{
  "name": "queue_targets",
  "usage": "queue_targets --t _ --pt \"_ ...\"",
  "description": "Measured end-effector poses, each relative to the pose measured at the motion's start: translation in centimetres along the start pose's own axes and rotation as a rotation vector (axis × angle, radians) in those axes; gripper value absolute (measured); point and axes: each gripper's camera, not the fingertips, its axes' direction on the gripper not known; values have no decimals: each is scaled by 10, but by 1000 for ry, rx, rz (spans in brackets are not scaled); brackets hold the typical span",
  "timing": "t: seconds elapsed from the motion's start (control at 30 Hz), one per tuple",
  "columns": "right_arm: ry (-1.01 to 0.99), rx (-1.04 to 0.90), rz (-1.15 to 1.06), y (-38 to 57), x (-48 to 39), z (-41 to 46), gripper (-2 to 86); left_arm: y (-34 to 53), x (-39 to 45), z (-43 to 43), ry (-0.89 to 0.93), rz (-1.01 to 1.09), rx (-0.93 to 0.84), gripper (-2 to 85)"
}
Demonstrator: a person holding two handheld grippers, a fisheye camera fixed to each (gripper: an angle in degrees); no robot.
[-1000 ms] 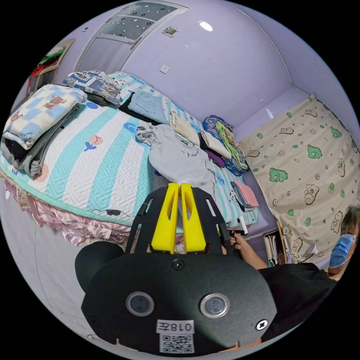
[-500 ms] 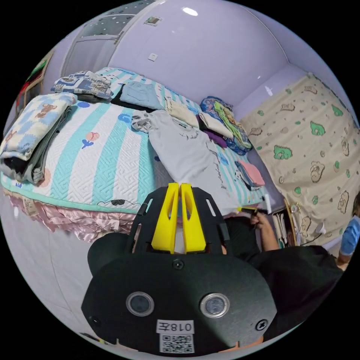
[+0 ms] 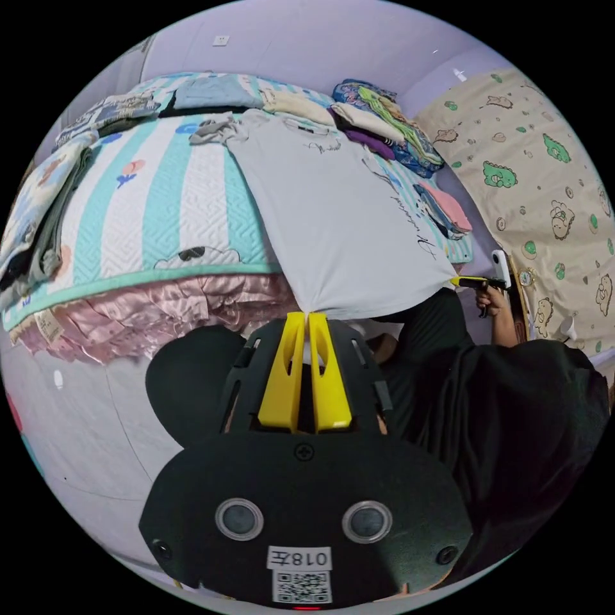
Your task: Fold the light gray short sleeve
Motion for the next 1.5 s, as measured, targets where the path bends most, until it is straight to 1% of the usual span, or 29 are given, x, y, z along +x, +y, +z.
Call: queue_targets --t 0.07,0.1,0.13,0.2,0.27,0.3,0.33,0.37,0.43,0.47,0.6,0.67,0.73,0.77,0.83,0.93,1.07,1.13,1.17,1.23,1.3,1.37,1.4,1.43,1.47,1.5 --pt "114 -123 55 -11 -4 21 42 -4 -5 6 0 -32 -64 13" --pt "160 -154 69 -13 -5 25 50 -6 -7 4 -6 -43 -86 35" --pt "245 -190 87 -18 -9 29 58 -7 -9 -4 1 -47 -78 52" --pt "294 -173 92 -26 -16 26 68 -8 -14 -22 32 -64 -37 76" --pt "304 -47 66 -43 -28 8 81 -10 -18 -48 73 -71 71 90" --pt "314 -2 57 -49 -31 3 84 -12 -22 -65 110 -77 162 95" --pt "340 94 40 -62 -37 -7 91 -16 -27 -81 141 -87 259 99" --pt "370 180 23 -78 -42 -15 95 -18 -29 -88 148 -93 308 101" --pt "423 284 -11 -102 -50 -21 100 -37 -34 -107 110 -117 445 109" --pt "466 333 -29 -120 -54 -20 101 -45 -34 -110 88 -119 462 111" --pt "585 366 -91 -174 -58 -5 100 -128 -21 -112 -93 -90 497 118" --pt "647 346 -142 -208 -56 9 100 -174 -12 -108 -171 -47 497 122" --pt "674 315 -166 -231 -50 19 102 -240 0 -94 -294 23 468 129" --pt "678 288 -179 -245 -44 24 104 -257 3 -89 -320 42 453 131" --pt "680 256 -195 -263 -37 30 106 -322 5 -63 -423 91 369 134" --pt "689 225 -236 -285 -26 34 110 -389 -4 -33 -516 97 254 135" --pt "689 172 -297 -303 -12 34 111 -448 -22 -12 -572 74 141 129" --pt "682 154 -308 -308 -4 32 108 -475 -41 -4 -550 -1 48 102" --pt "659 152 -300 -311 3 25 103 -480 -44 -4 -526 -18 37 94" --pt "647 164 -255 -314 14 9 58 -490 -49 -24 -485 -80 81 9" --pt "612 238 -236 -311 24 -16 27 -494 -51 -43 -452 -113 126 0" --pt "605 276 -89 -309 53 -48 16 -496 -57 -63 -426 -167 155 -3" --pt "607 283 -43 -308 62 -55 14 -496 -68 -77 -398 -235 175 -2" --pt "602 313 61 -303 83 -70 12 -492 -81 -91 -350 -320 214 1" --pt "556 352 181 -294 108 -84 10 -489 -88 -97 -311 -364 232 3" --pt "508 381 245 -287 122 -91 10 -483 -103 -105 -208 -450 256 11"
